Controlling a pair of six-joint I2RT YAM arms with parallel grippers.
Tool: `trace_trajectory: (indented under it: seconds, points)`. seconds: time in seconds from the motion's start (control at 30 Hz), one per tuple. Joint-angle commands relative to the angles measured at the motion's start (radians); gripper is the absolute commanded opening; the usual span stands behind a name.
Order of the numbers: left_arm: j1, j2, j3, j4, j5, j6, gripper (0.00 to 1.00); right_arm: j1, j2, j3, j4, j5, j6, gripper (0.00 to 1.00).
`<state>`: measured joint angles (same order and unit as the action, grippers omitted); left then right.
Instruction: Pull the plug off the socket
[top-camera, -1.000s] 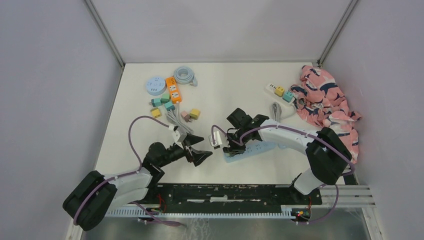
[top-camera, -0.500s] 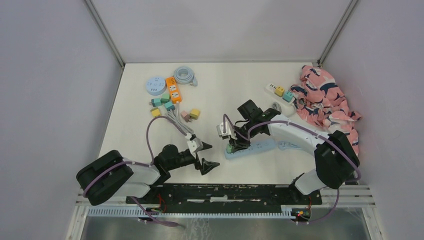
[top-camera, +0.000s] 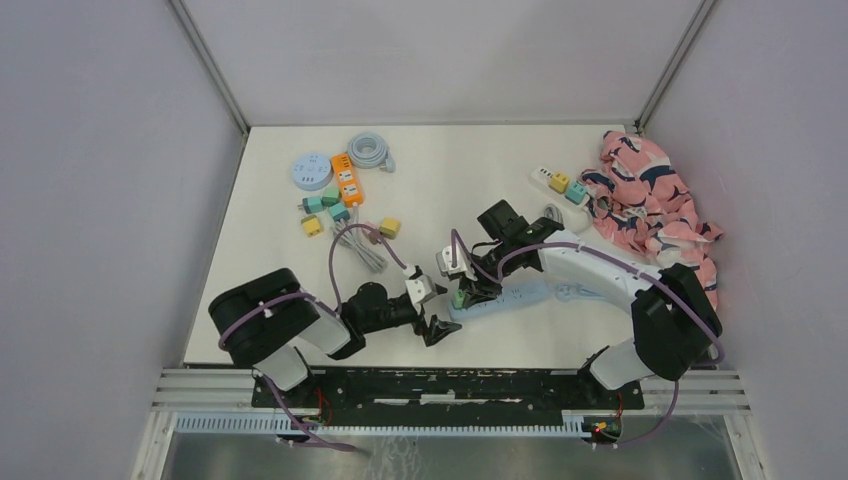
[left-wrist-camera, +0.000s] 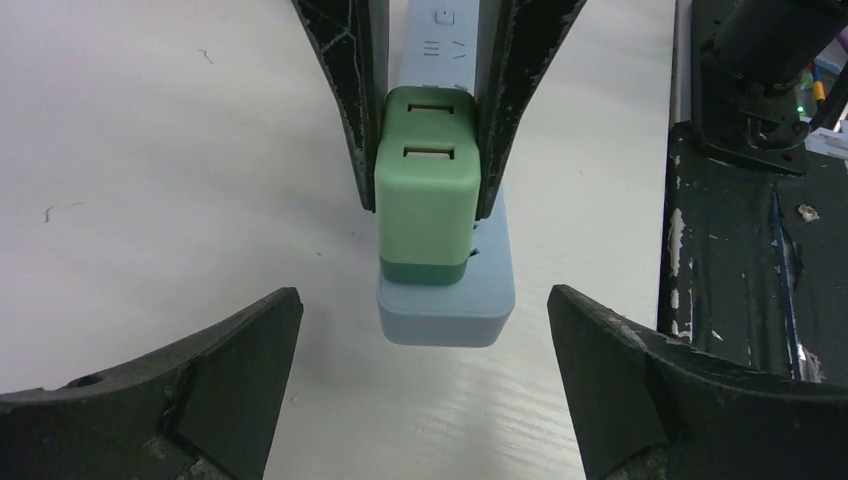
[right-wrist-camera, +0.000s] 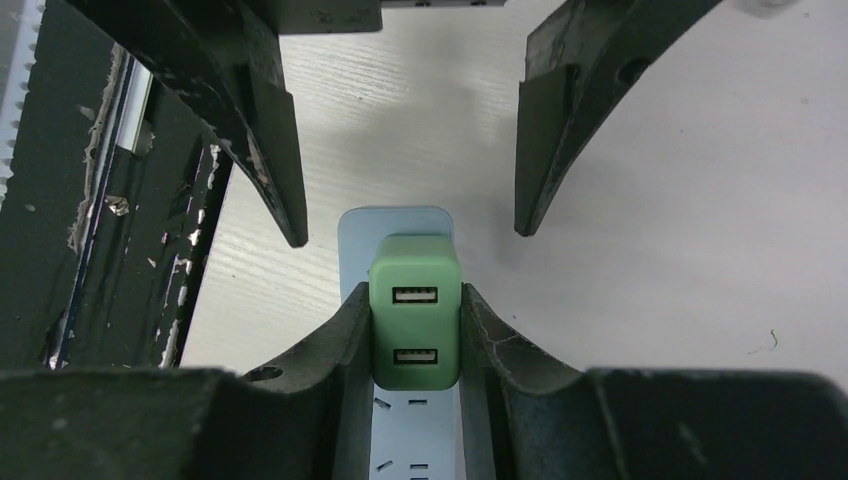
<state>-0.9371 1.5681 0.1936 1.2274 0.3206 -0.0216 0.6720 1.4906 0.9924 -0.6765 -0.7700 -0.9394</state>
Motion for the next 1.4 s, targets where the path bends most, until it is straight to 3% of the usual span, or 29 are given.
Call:
trace_trajectory:
  seconds: [0.0, 0.3, 0.5, 0.6, 0.73, 0.93, 1.03, 1.23, 1.37]
  points:
    - [-0.019, 0.082, 0.037, 0.165, -0.03, 0.023, 0.98, 0.0, -0.049, 0.012, 0.002, -0.096, -0.015, 0.0]
    - [-0.022, 0.163, 0.063, 0.239, -0.016, -0.031, 0.73, -0.004, -0.05, 0.017, 0.007, -0.115, 0.013, 0.0]
    - [-0.022, 0.163, 0.089, 0.146, 0.023, -0.028, 0.2, -0.006, -0.041, 0.026, 0.015, -0.119, 0.047, 0.0]
    - [-0.022, 0.172, 0.087, 0.121, 0.025, -0.016, 0.05, -0.024, -0.033, 0.063, -0.029, -0.168, 0.065, 0.0]
    - [-0.022, 0.189, 0.09, 0.077, 0.018, -0.001, 0.03, -0.038, -0.024, 0.104, -0.099, -0.241, 0.059, 0.0]
    - [-0.022, 0.196, 0.07, 0.083, -0.01, 0.002, 0.03, -0.115, -0.024, 0.115, -0.01, -0.143, 0.199, 0.0]
    - [-0.022, 0.187, 0.068, 0.08, -0.014, 0.003, 0.03, -0.16, -0.022, 0.12, -0.102, -0.164, 0.096, 0.0]
    - [-0.02, 0.201, 0.103, 0.044, 0.006, 0.003, 0.03, -0.085, -0.055, 0.058, -0.123, -0.225, -0.043, 0.0]
    - [-0.021, 0.207, 0.104, 0.034, 0.013, -0.001, 0.03, -0.026, -0.038, 0.103, -0.034, -0.223, 0.144, 0.0]
